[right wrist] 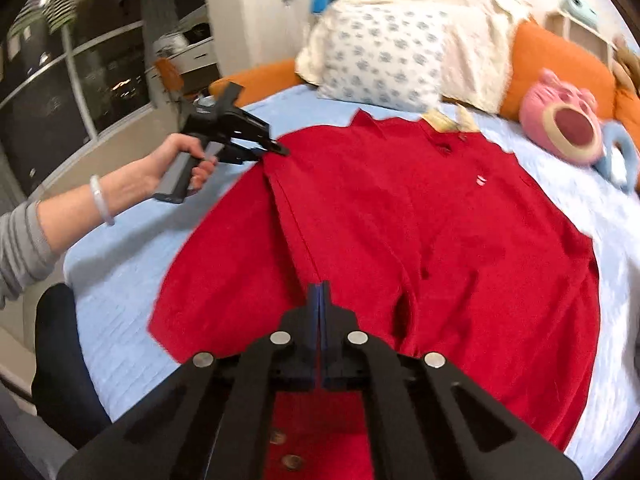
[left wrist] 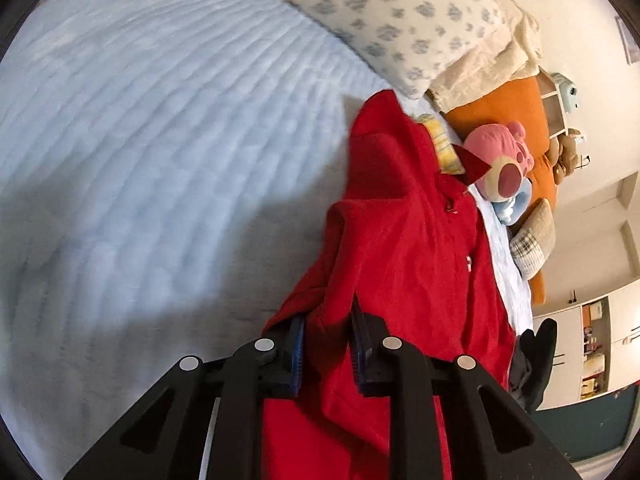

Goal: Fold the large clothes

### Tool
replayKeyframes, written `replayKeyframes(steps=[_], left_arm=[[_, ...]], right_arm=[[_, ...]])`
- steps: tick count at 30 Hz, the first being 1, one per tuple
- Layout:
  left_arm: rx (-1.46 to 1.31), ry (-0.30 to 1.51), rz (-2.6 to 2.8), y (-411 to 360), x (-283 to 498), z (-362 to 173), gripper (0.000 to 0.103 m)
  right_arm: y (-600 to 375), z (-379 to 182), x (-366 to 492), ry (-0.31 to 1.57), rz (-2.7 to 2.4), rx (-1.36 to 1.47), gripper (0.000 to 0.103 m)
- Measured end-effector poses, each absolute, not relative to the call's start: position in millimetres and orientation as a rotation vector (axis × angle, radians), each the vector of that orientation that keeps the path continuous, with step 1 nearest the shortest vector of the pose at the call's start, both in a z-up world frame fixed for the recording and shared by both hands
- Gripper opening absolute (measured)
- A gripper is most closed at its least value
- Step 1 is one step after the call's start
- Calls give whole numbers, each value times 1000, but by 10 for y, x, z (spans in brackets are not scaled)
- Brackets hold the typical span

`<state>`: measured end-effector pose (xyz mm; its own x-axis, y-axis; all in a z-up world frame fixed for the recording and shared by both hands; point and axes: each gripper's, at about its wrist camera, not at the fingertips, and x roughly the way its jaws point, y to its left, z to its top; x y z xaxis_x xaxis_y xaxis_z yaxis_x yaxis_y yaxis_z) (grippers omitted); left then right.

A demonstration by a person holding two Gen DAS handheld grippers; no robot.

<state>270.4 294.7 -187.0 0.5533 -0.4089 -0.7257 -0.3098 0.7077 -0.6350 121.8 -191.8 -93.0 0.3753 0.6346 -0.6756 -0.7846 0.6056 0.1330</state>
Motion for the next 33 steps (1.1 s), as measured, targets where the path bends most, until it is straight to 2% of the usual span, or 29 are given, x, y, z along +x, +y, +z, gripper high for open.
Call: replayKeyframes(steps=[7, 9, 10, 11, 12, 13, 14, 19, 24, 29, 33], left_arm=[[-816, 1017, -69, 2969, 2627, -2124, 26], [-765, 1023, -79, 2937, 2607, -2028, 34], [-726, 1022, -87, 2903, 2580, -1956, 50], [-687, 1016, -81, 2870, 2552, -1876, 66], [-635, 1005, -64, 2837, 2502, -1783, 73], [-597, 995, -46, 2816, 2451, -1711, 86], [-563, 976, -39, 2804, 2391, -1616, 88], [-610, 962, -63, 2951, 2273, -1472, 89], [-647, 995, -63, 3119, 2359, -1607, 89], [-703, 1026, -102, 3077, 2576, -1851, 89], [-705, 1023, -125, 2987, 2711, -1945, 89]], right_arm=[[-1651, -1343, 1029, 821, 882, -337, 3], [-1599, -1300, 889, 736, 851, -411, 5], [-1533, -1258, 787, 686, 859, -440, 17], [-1466, -1237, 704, 654, 877, -449, 57], [-1371, -1214, 596, 614, 903, -453, 78], [-1297, -1208, 512, 584, 925, -460, 85], [-1136, -1227, 376, 565, 961, -487, 82], [-510, -1510, -35, 551, 985, -559, 82], [-203, -1805, -162, 532, 912, -655, 82], [-166, -2026, -80, 547, 834, -683, 73], [-191, -2092, 18, 552, 797, -671, 75]])
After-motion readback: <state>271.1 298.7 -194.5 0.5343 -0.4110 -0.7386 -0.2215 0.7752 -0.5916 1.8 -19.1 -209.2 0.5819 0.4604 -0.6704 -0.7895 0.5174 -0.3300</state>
